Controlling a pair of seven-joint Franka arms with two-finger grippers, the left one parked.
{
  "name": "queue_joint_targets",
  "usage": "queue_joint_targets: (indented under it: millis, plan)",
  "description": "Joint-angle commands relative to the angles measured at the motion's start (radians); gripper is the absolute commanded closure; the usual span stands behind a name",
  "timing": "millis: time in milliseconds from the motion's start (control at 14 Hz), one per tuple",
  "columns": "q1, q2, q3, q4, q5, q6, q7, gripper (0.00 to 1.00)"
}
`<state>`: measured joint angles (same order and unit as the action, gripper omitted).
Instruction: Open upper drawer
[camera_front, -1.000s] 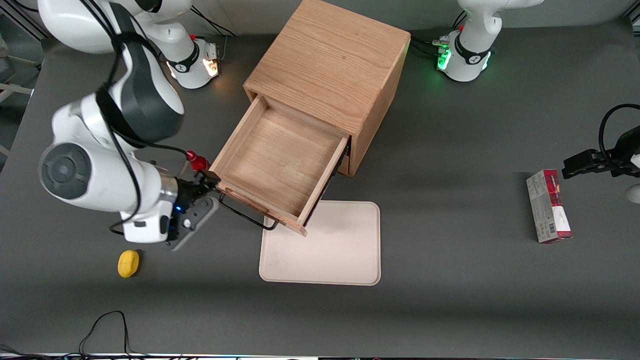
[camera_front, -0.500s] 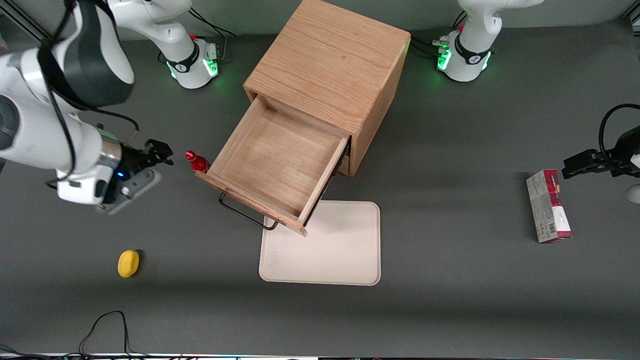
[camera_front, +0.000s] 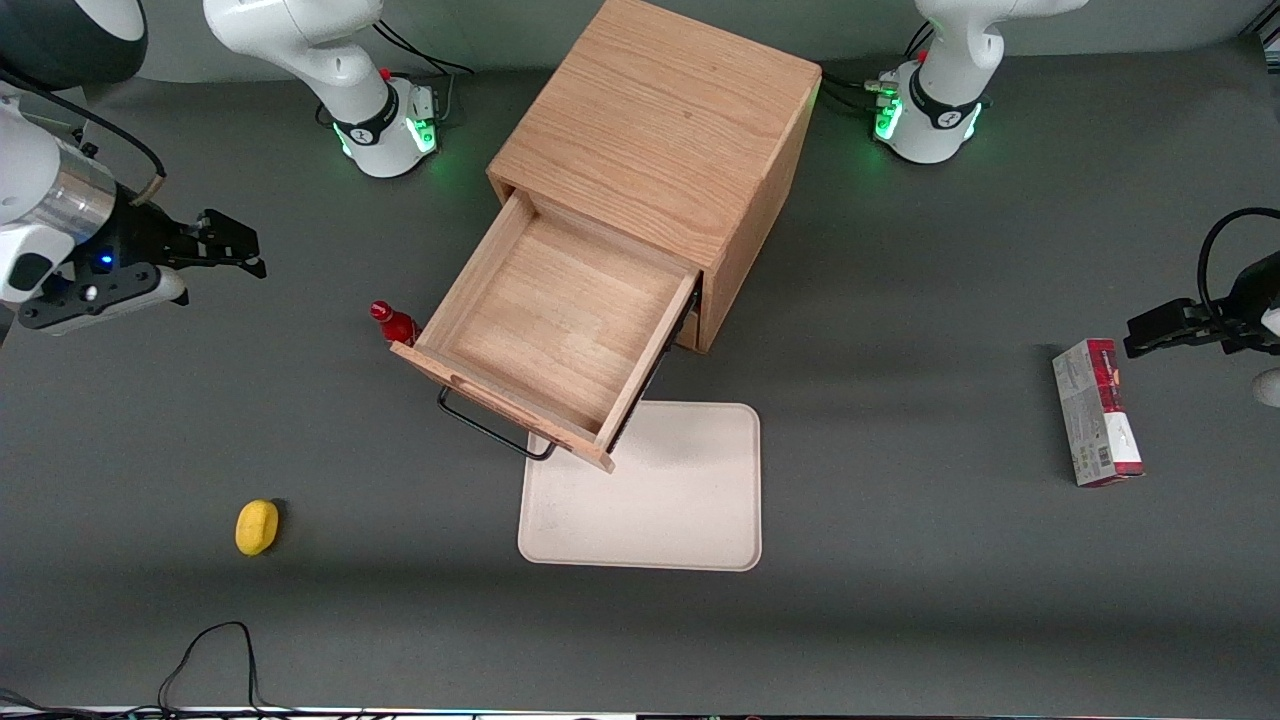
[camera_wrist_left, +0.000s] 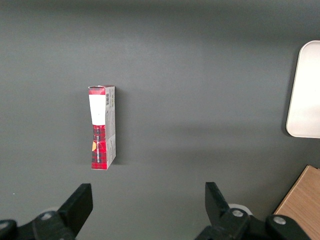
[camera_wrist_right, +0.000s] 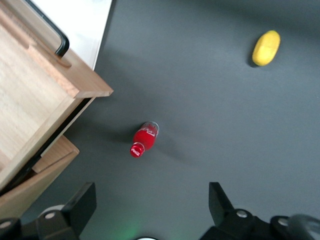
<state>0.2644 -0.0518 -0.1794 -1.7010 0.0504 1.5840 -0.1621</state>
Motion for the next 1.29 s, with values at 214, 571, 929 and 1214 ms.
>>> queue_joint_targets:
  millis: [214,571,929,1214]
  plan:
    - [0.006,0.000,-0.054,0.033,-0.003,-0.001,0.063,0.00]
    - [-0.140,-0.029,0.117,0.018,0.003,-0.015,0.164,0.00]
    - [-0.168,-0.005,0.172,0.049,0.003,-0.025,0.217,0.00]
    - [-0.162,-0.008,0.170,0.055,-0.003,-0.059,0.194,0.00]
